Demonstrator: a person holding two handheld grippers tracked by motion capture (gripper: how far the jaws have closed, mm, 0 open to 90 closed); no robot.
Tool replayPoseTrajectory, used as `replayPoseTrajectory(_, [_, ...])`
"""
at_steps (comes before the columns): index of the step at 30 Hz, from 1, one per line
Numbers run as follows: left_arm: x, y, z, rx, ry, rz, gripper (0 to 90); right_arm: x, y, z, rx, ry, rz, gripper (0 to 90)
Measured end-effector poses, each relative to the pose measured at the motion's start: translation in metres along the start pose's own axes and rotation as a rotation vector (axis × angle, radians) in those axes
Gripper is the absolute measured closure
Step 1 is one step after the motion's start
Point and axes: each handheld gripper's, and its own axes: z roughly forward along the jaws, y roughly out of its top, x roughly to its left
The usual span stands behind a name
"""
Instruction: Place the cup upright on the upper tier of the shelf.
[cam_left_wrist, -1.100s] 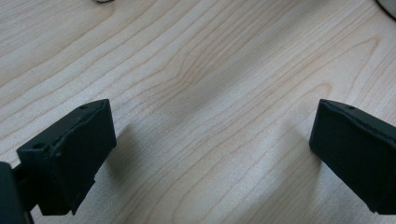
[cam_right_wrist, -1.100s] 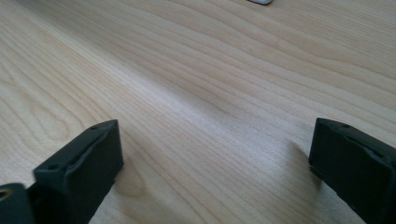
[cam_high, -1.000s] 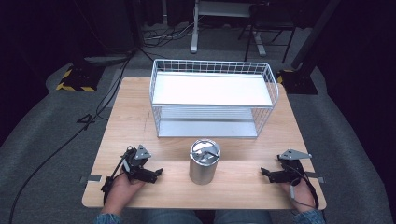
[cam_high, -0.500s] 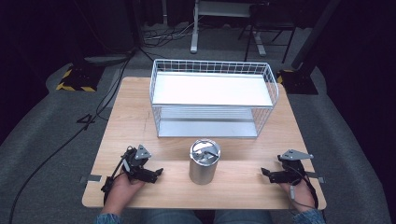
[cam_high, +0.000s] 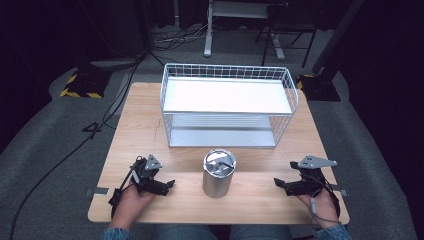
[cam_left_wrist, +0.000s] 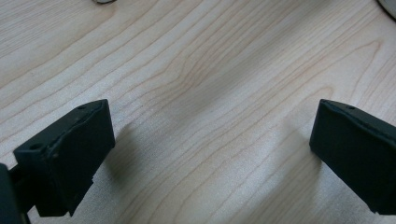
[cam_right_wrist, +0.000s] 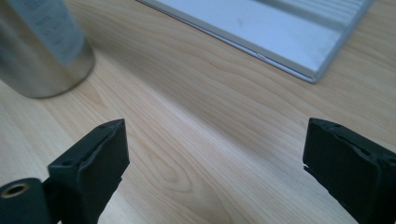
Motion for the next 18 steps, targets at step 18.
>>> replayPoseTrajectory(18, [0.000,0.000,0.000,0.000,0.000,0.002,0.5,0.045,0.043,0.003,-0.044,0.125,-0.109,7.4])
